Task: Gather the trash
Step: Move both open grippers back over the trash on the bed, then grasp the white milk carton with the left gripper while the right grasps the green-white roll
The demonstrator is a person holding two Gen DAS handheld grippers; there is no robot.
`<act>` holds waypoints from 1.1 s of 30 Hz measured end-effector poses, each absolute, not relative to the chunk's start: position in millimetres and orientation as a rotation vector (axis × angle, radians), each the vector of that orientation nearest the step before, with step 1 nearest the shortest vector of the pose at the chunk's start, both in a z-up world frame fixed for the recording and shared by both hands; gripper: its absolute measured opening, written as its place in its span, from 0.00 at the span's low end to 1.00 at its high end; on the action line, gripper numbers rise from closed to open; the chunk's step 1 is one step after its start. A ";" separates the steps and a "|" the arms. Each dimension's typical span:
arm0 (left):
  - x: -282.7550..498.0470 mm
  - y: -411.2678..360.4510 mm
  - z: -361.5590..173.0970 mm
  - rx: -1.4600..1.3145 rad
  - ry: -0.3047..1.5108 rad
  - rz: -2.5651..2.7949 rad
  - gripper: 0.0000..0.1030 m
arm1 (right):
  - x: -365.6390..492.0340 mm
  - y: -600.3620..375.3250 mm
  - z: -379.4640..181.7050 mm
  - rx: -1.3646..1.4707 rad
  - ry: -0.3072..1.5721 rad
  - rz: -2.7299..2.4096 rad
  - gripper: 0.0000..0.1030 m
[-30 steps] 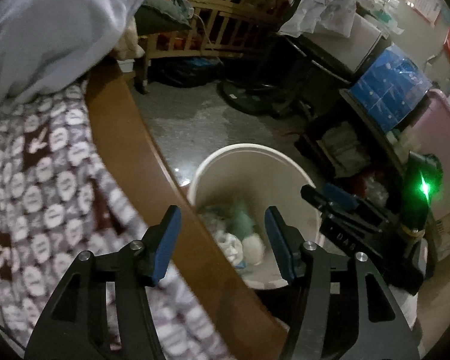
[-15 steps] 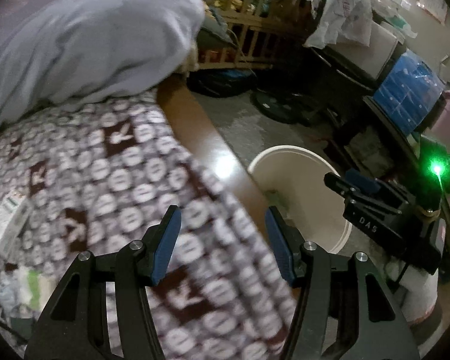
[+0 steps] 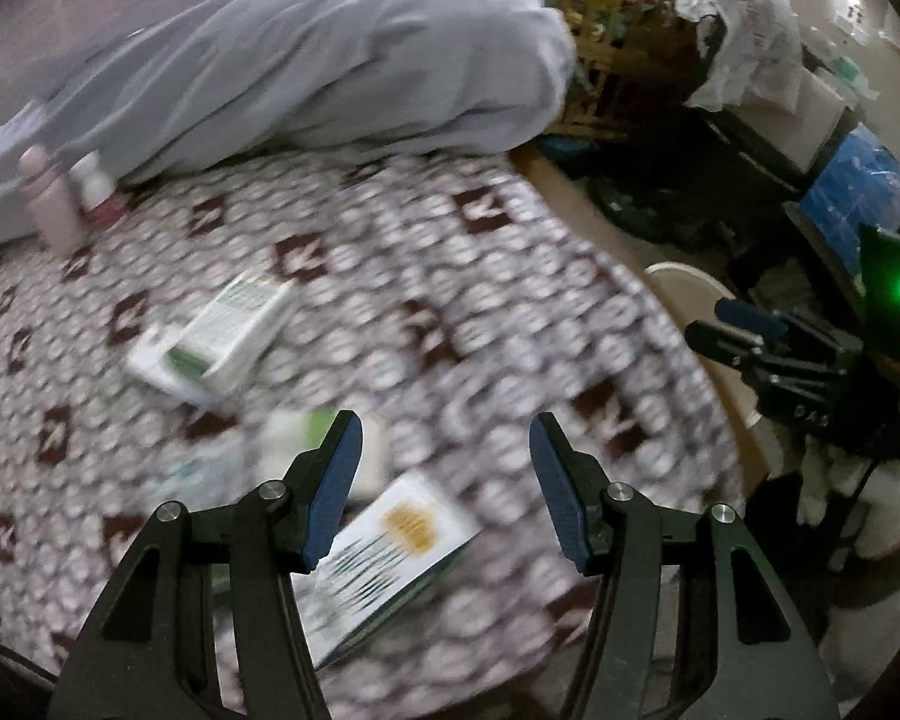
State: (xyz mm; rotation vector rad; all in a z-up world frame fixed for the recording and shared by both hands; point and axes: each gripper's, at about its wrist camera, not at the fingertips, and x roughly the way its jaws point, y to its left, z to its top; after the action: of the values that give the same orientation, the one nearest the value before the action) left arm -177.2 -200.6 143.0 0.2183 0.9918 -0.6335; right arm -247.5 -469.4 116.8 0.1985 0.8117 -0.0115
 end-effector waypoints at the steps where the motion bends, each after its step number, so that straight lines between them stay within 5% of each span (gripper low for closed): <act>1: -176.4 -193.0 141.4 0.220 0.997 -0.631 0.55 | -246.0 -459.6 117.0 0.190 0.815 0.014 0.59; 9: -192.3 -151.7 111.4 0.325 1.064 -0.661 0.55 | -229.7 -391.1 104.4 0.113 0.871 0.158 0.61; 22: -175.7 -192.2 64.0 0.460 1.104 -0.749 0.62 | -217.2 -382.7 102.7 0.102 0.892 0.168 0.63; 33: -148.7 -123.2 124.8 0.202 1.099 -0.667 0.56 | -179.9 -352.9 98.3 0.089 0.902 0.322 0.63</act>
State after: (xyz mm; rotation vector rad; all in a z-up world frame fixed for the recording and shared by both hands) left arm -148.7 -123.2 124.8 0.2020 1.0987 -0.6672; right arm -179.9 -352.9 98.3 0.0892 0.9024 0.3223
